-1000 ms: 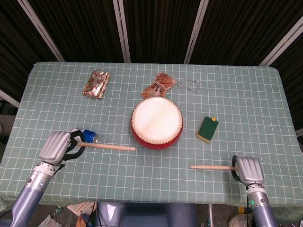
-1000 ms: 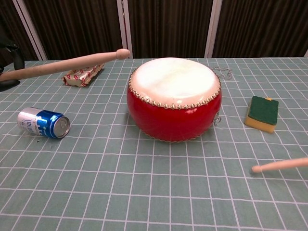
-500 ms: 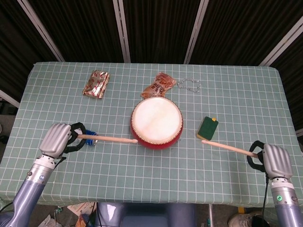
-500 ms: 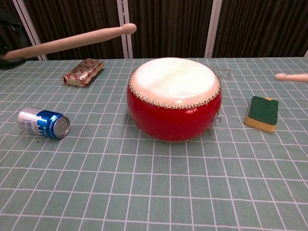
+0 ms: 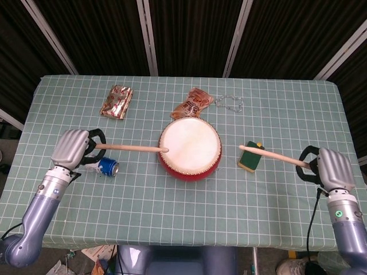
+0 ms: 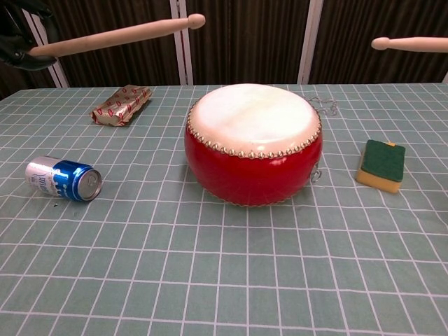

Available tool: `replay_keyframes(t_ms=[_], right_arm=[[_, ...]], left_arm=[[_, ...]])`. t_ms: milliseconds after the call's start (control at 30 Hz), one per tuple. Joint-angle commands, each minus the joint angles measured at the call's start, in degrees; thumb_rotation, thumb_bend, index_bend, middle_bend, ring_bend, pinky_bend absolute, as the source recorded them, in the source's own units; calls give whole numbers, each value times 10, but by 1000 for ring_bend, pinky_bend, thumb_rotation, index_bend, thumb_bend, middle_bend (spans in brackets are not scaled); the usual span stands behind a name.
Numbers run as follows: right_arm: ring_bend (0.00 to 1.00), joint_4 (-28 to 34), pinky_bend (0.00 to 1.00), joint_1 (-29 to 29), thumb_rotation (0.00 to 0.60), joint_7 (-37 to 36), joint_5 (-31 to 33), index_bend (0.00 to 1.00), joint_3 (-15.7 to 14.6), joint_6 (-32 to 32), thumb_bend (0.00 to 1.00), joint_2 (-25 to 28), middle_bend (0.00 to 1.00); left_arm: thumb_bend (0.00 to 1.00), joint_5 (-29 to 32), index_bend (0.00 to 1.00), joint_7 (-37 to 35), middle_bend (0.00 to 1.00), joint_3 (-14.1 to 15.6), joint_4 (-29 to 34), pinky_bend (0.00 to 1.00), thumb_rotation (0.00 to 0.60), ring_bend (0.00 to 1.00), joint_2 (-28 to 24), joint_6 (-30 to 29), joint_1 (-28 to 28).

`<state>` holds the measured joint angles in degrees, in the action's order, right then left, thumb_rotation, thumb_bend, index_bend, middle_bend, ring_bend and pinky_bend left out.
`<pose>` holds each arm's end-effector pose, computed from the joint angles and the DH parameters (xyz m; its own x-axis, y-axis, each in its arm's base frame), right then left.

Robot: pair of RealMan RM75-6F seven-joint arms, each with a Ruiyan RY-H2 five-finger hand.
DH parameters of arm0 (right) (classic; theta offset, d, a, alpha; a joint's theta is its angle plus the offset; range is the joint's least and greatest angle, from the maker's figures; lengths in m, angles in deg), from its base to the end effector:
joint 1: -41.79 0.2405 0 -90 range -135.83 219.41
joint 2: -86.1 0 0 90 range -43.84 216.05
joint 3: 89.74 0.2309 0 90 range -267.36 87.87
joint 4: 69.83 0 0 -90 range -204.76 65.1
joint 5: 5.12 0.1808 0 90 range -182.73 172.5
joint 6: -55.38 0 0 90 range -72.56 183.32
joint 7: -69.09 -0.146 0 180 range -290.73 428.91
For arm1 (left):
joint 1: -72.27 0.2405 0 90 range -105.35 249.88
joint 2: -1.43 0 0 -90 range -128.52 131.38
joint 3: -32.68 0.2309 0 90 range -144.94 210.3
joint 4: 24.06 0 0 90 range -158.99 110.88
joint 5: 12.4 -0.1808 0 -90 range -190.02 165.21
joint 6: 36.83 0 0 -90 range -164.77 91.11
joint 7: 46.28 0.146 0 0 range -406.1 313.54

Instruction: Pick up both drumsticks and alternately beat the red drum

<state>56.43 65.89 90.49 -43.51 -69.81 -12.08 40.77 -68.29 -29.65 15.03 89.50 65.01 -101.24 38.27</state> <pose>-0.1815 -0.2621 0.2152 0.2551 -0.1615 0.9533 -0.9396 0.1914 0.2839 -0.1251 0.3022 0.1436 0.2157 0.1424 0.9660 0.9638 -0.1897 -0.1873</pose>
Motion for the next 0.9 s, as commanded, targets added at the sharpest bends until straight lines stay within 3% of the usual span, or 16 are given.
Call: replay_keyframes(t_ms=[33,233,567,900], right_arm=[[1000,0,1000,48,600,44,60,987,13,6,602,-18,1000],[1000,-16,1000,114,600,110,130,987,4,-12,602,-62,1000],[1000,-62,1000,181,600,170,195,987,-22,-26,602,-138,1000],[1000,-64,1000,213,600,182,216,987,-12,-39,602,-143,1000]], left_arm=[[534,18,788,-20,1000,-13,-13,1000,600,1000,6,8,-9],[534,26,788,-34,1000,-21,-37,1000,600,1000,12,25,-28],[534,40,788,-46,1000,-27,-70,1000,600,1000,16,51,-55],[534,47,788,-58,1000,-34,-82,1000,600,1000,18,64,-75]])
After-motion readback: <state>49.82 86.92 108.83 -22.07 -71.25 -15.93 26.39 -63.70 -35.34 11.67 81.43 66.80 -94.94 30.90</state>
